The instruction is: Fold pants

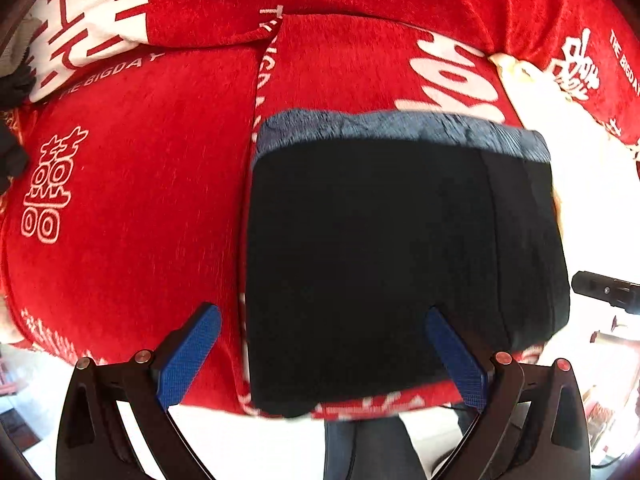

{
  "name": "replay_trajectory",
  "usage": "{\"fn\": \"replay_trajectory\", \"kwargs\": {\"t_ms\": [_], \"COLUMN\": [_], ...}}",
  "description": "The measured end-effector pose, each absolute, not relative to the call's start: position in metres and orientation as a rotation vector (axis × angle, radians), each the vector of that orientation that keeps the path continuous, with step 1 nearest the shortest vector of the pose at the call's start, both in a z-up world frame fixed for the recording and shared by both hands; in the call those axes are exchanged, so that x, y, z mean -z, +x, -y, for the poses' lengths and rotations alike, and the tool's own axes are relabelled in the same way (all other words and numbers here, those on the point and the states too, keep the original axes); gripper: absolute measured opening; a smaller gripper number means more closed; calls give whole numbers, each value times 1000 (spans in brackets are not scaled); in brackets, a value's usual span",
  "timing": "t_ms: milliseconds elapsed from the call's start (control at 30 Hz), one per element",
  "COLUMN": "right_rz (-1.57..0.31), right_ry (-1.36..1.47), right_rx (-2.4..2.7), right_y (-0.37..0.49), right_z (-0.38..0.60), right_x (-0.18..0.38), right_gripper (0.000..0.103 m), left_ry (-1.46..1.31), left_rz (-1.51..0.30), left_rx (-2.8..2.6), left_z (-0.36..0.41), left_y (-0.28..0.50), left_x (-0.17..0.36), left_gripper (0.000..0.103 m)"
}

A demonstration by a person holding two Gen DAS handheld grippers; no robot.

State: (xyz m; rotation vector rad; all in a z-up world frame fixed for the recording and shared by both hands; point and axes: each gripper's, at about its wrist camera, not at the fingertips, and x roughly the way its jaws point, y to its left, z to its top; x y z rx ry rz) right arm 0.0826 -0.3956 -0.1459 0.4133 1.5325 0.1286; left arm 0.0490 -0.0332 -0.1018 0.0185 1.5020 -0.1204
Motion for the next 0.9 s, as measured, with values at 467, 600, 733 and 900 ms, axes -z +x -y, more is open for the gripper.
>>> {"fn": "replay_trajectory", "kwargs": {"t_ms": [467,600,733,900], "right_rz": [-1511,-1489,-1493,-1484], "right_ry": [378,326,266,238], "right_rx": [-104,-91,-91,-92], "right_y": [38,35,33,29], "right_z": [357,354,354,357], "right_x": [103,91,85,73], "right_gripper": [82,87,88,88], "left_ry": [108,92,73,58], "left_rz": [-1476,-1454,-1449,-1457], "left_rx": [139,114,66,34], "left_z": [58,65,70,72], "left_y": [32,28,20,6], "left_x": [62,49,41,28], "left_gripper": [103,103,103,103]}}
